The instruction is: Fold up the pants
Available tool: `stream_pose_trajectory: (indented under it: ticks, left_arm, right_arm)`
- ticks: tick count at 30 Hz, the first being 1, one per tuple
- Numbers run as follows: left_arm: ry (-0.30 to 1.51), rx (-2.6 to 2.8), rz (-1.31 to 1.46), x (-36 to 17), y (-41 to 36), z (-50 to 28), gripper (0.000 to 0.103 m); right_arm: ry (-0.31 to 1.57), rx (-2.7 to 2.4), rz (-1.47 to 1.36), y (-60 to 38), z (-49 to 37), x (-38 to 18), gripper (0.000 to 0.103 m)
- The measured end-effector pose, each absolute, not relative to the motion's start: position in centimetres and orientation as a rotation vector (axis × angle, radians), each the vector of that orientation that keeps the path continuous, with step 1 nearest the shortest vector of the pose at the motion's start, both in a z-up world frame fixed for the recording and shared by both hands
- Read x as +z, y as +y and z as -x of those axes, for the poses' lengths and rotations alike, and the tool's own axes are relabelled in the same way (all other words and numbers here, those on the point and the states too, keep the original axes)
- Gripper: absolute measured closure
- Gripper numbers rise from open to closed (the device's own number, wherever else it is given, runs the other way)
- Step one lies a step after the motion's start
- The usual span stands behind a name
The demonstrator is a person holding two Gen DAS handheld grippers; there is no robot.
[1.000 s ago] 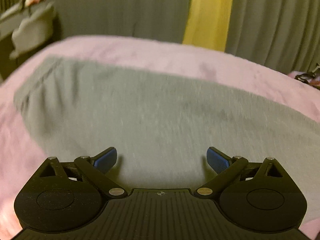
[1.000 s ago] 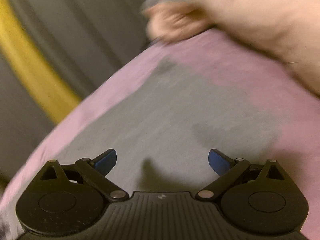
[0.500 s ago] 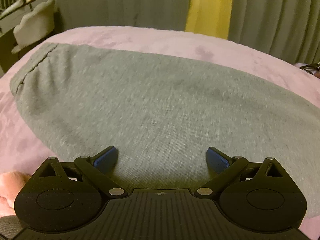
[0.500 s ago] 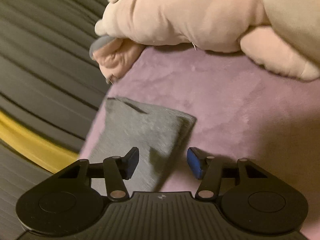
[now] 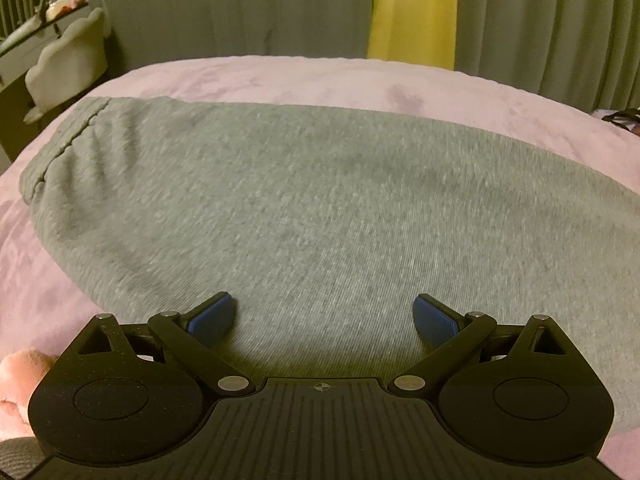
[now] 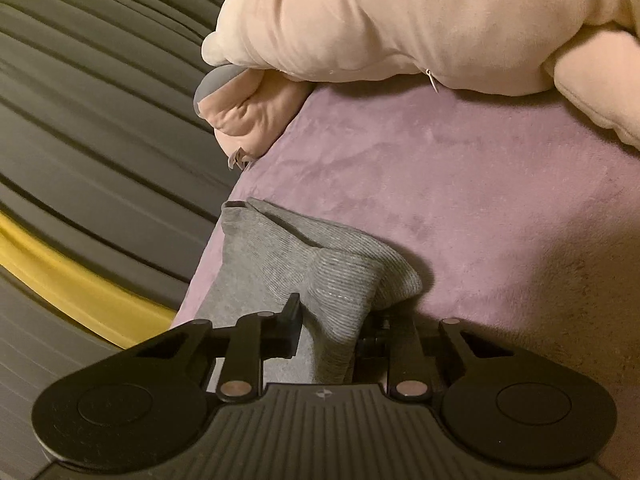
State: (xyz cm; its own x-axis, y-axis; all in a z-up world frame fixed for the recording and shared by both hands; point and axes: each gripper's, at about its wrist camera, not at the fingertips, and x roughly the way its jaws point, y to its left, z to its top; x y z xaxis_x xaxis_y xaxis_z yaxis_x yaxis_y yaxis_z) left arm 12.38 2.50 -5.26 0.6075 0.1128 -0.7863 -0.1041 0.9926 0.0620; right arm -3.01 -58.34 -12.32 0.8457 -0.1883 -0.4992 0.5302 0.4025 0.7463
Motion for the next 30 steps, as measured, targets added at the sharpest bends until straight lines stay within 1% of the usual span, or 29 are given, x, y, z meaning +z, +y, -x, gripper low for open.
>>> stream_pose_trajectory:
  ticks: [6, 8, 11, 15, 21, 24, 26, 30]
  left_arm:
    - [0.913, 0.122, -0.021, -5.4, 2.4, -12.5, 0.002]
    - [0.913, 0.122, -0.021, -5.4, 2.4, -12.5, 0.002]
    - [0.913, 0.122, -0.025, -5.4, 2.3, -12.5, 0.002]
    - [0.915, 0.121, -0.032, -5.5, 2.3, -12.5, 0.002]
    - [0.917, 0.114, -0.036, -5.5, 2.3, -12.6, 0.001]
    - [0.917, 0.109, -0.032, -5.5, 2.5, -12.6, 0.001]
    - [0.916, 0.106, -0.03, -5.5, 2.5, -12.5, 0.001]
    - [0.916, 0.103, -0.027, -5.5, 2.5, -12.5, 0.001]
  right_arm:
    - [0.375, -0.484, -1.044, -58.1, 2.6, -12.0, 0.078]
    - [0.389, -0.491, -1.024, -58.0, 2.5, -11.7, 0.079]
    - [0.41, -0.504, -0.99, -57.7, 2.3, -11.0, 0.084]
    - [0.407, -0.501, -0.926, -56.9, 2.1, -9.3, 0.086]
    - [0.54, -0.624, -0.782, -55.5, -0.2, -7.4, 0.088]
    - [0.57, -0.652, -0.643, -53.8, -1.7, -5.2, 0.088]
    - [0.593, -0.657, -0.479, -51.6, -3.2, -3.1, 0.089]
    - [0.569, -0.518, -0.187, -45.3, -6.2, 1.0, 0.09]
